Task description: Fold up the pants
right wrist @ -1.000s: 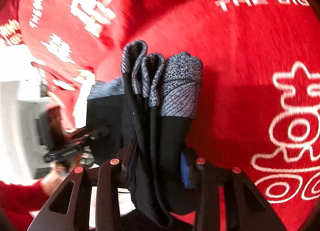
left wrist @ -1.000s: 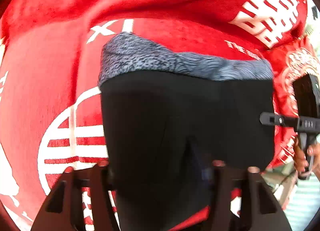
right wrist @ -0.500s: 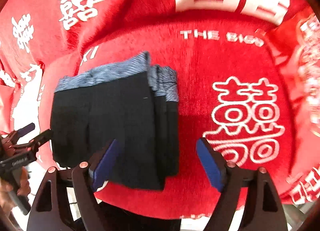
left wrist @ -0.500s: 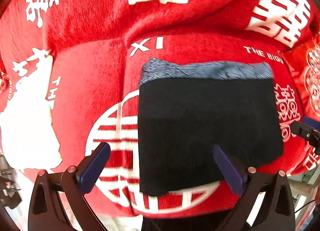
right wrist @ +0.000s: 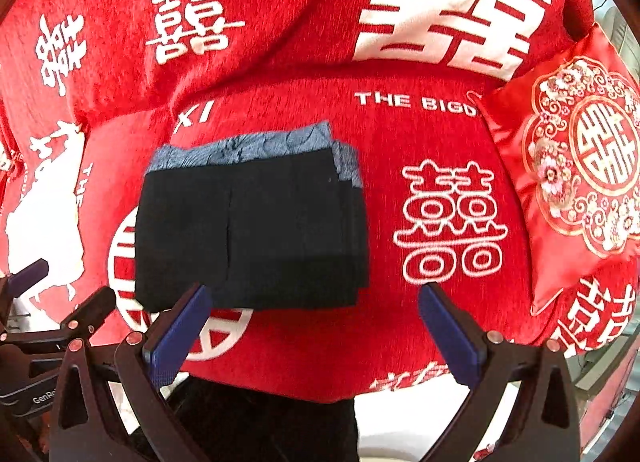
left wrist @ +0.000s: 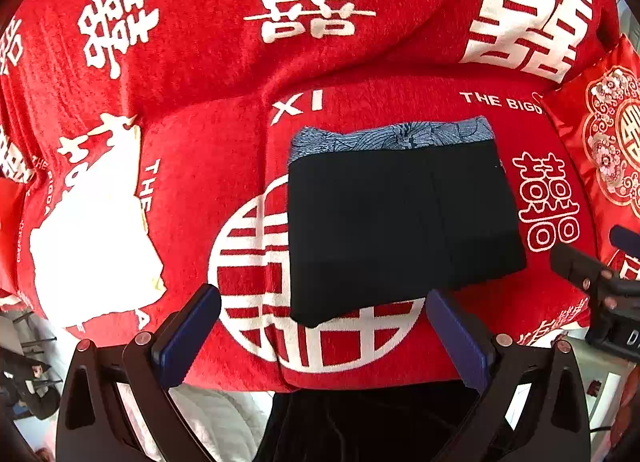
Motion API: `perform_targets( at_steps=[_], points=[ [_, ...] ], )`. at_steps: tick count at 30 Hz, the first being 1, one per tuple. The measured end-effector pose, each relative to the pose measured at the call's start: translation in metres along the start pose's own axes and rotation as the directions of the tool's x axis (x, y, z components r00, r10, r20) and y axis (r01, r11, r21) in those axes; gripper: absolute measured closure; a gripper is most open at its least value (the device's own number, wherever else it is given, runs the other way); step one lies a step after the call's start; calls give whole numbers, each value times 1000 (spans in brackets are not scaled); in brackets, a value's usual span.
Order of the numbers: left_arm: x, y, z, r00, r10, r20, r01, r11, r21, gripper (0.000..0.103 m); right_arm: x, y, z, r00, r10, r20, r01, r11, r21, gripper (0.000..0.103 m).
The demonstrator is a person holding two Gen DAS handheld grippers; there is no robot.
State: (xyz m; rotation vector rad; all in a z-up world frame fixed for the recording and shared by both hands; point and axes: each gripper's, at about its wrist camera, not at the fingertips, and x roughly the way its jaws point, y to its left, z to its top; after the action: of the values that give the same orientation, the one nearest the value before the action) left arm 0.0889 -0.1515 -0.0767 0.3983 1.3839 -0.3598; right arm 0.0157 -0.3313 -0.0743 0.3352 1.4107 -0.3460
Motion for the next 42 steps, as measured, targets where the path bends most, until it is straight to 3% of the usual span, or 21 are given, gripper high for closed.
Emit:
perform_targets(
  at_steps=[12, 42],
  points=[
    [-23, -10, -10, 1000, 21, -16, -22, 999, -29, 0, -25, -5, -13, 1000, 13, -29, -13, 1000, -26, 0],
    [-25, -21, -22, 998, 46, -37, -47, 999, -19, 0, -22, 0, -12, 999, 5, -32, -7, 998, -66, 0]
  ],
)
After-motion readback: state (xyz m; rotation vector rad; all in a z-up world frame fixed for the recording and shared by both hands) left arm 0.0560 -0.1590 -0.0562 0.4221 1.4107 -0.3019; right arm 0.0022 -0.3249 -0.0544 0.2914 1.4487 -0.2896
